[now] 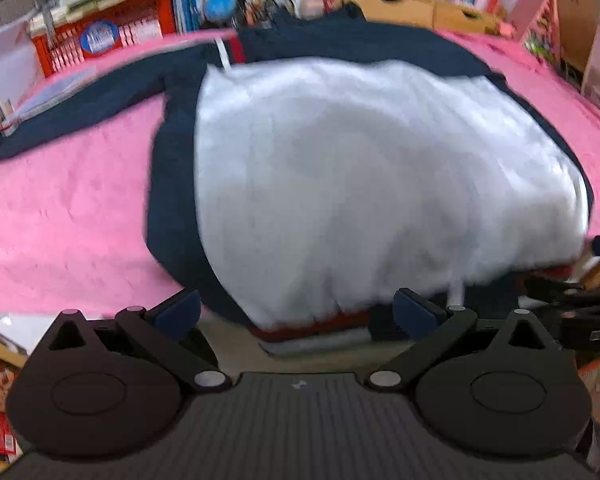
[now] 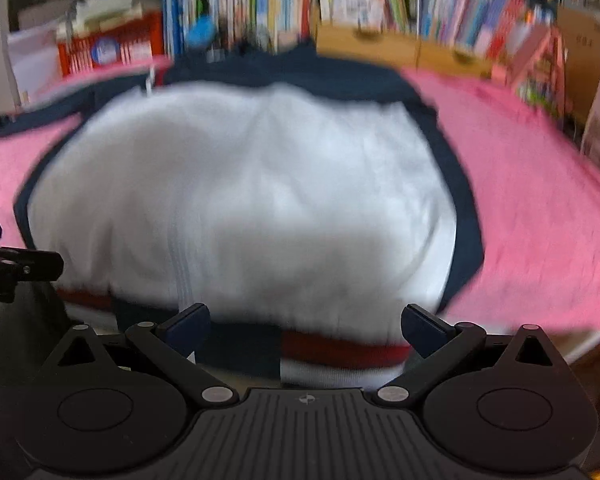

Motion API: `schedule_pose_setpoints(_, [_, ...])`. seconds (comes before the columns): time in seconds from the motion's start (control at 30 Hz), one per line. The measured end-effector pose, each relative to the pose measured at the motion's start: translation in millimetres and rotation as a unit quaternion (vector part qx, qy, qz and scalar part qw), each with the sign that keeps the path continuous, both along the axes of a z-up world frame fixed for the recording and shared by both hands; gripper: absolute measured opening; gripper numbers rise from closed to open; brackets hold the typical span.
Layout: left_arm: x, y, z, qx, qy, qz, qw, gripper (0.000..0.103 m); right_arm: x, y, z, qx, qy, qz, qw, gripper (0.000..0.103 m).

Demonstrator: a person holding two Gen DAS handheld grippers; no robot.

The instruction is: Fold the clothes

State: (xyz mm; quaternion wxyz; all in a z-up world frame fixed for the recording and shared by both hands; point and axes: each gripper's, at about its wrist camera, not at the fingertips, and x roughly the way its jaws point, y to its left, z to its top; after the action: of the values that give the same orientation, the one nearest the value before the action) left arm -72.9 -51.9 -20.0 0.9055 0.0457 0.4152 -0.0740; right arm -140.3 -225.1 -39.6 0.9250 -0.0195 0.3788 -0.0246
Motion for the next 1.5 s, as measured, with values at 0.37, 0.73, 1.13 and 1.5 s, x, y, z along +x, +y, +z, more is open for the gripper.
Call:
schedule_pose_setpoints(0.37, [99.3,151.7,13.0,-0.013,-0.078,0.211,0.9742,0.103,54.1,25.5,22.4,-0.012,-0.151,0.023,0.988,0.103])
schedule_pose_setpoints(0.73, [182.0,275.1,-10.2,-0.054,-0.115,0.354,0.9266,0.103,105.1,51.6,1.1,-0.056,-0.147,0.041,0.987,0.103])
schedule_pose_setpoints(1.13, [231.0,302.5,-15.9,-0.061,-0.145,0.383,0.9103,0.022,144.1,61.5,-21.0,-0.065,-0.131,0.041,0.988,0.103])
schedule_pose_setpoints(1.5, [208.6,152.6,31.2,-0.067,-0.254,0.048,0.9637,0.013,147.8,52.4,-21.2,-0.036,-0.126,0.028,0.991,0.103])
